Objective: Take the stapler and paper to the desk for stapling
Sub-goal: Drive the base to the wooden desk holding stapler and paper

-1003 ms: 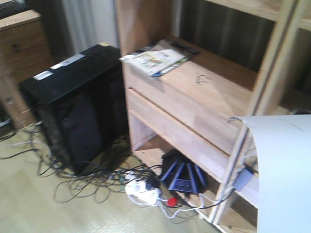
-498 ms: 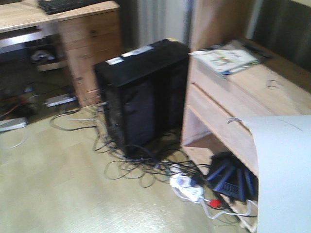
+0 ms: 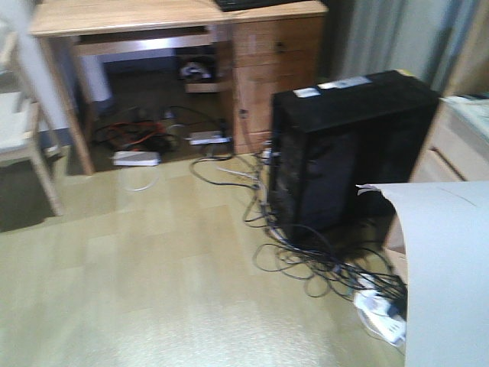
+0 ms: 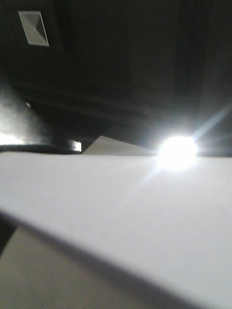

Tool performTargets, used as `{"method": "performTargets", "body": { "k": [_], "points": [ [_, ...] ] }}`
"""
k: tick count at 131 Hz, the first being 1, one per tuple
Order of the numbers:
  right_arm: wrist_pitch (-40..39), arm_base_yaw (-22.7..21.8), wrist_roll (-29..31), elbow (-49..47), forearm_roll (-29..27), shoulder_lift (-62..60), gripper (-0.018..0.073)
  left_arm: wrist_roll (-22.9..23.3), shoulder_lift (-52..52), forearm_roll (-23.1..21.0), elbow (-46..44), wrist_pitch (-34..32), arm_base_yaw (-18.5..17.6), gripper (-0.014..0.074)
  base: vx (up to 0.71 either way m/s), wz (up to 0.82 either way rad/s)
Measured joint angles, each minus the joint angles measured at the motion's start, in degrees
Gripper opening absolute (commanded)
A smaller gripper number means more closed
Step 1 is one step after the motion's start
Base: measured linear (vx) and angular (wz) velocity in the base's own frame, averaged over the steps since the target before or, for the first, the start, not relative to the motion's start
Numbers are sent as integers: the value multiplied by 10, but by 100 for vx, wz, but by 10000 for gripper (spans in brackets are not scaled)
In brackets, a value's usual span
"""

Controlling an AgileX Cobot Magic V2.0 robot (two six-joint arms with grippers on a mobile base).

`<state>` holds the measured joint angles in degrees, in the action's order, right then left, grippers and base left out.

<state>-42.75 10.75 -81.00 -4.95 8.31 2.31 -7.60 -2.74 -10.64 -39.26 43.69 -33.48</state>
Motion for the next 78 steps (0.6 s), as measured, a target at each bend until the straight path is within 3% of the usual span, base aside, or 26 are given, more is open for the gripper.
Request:
{"method": "performTargets", "body": {
  "k": [35, 78],
  "points": [
    [-4, 0, 0, 0, 0, 0, -7, 0, 0, 0, 0, 0, 0, -6, 0, 43],
    [-5, 0, 0, 0, 0, 0, -7, 0, 0, 0, 0, 0, 0, -6, 7, 23]
  ]
}}
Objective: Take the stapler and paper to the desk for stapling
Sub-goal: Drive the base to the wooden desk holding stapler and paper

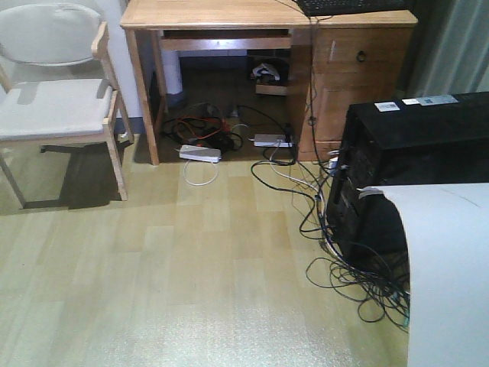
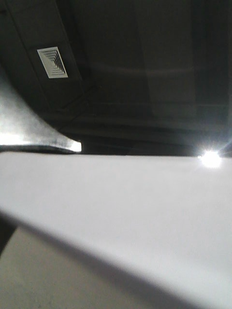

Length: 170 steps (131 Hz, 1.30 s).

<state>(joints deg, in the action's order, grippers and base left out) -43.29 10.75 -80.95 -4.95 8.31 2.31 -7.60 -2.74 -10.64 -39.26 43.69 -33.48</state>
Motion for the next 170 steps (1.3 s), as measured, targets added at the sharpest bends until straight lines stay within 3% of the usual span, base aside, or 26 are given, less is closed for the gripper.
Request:
{"method": "performTargets", "body": {
  "k": [170],
  "points": [
    [-2, 0, 0, 0, 0, 0, -7, 0, 0, 0, 0, 0, 0, -6, 24, 5]
  ]
}}
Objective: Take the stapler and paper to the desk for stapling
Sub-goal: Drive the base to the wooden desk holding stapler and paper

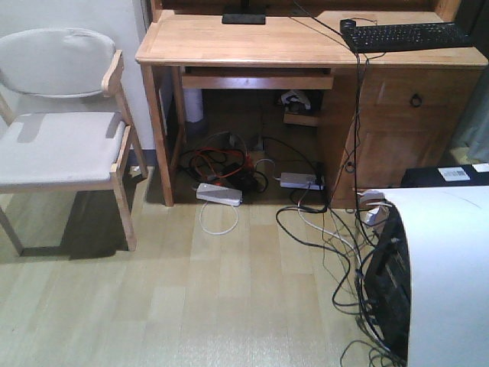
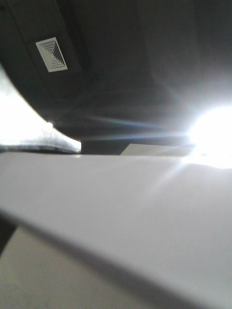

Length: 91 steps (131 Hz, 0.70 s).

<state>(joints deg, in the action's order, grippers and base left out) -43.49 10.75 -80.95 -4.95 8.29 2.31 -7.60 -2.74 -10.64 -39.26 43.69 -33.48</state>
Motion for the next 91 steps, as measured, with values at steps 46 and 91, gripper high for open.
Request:
{"method": "performTargets", "body": {
  "k": [46, 91],
  "points": [
    [-1, 0, 0, 0, 0, 0, -7, 0, 0, 0, 0, 0, 0, -6, 40, -4],
    [-2, 0, 0, 0, 0, 0, -7, 0, 0, 0, 0, 0, 0, -6, 43, -2]
  ]
}}
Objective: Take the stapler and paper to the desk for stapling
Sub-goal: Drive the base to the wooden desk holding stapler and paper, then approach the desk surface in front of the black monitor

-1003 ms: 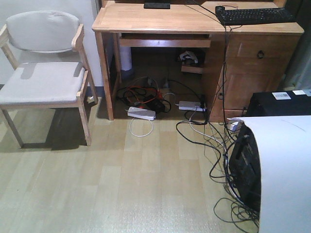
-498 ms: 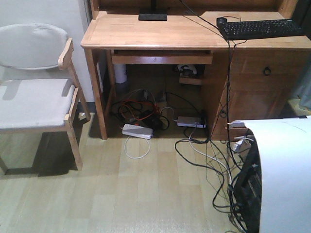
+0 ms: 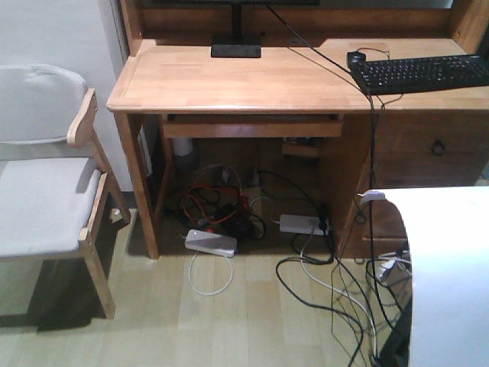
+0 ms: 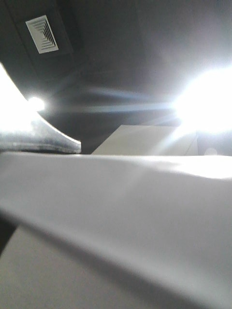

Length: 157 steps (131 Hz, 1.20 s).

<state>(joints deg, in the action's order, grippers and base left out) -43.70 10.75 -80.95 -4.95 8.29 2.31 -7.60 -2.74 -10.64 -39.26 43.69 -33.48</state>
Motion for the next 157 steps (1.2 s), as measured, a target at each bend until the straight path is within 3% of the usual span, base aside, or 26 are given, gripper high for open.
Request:
{"method": "performTargets", "body": {
  "k": [157],
  "points": [
    [-1, 0, 0, 0, 0, 0, -7, 0, 0, 0, 0, 0, 0, -6, 41, 4]
  ]
}}
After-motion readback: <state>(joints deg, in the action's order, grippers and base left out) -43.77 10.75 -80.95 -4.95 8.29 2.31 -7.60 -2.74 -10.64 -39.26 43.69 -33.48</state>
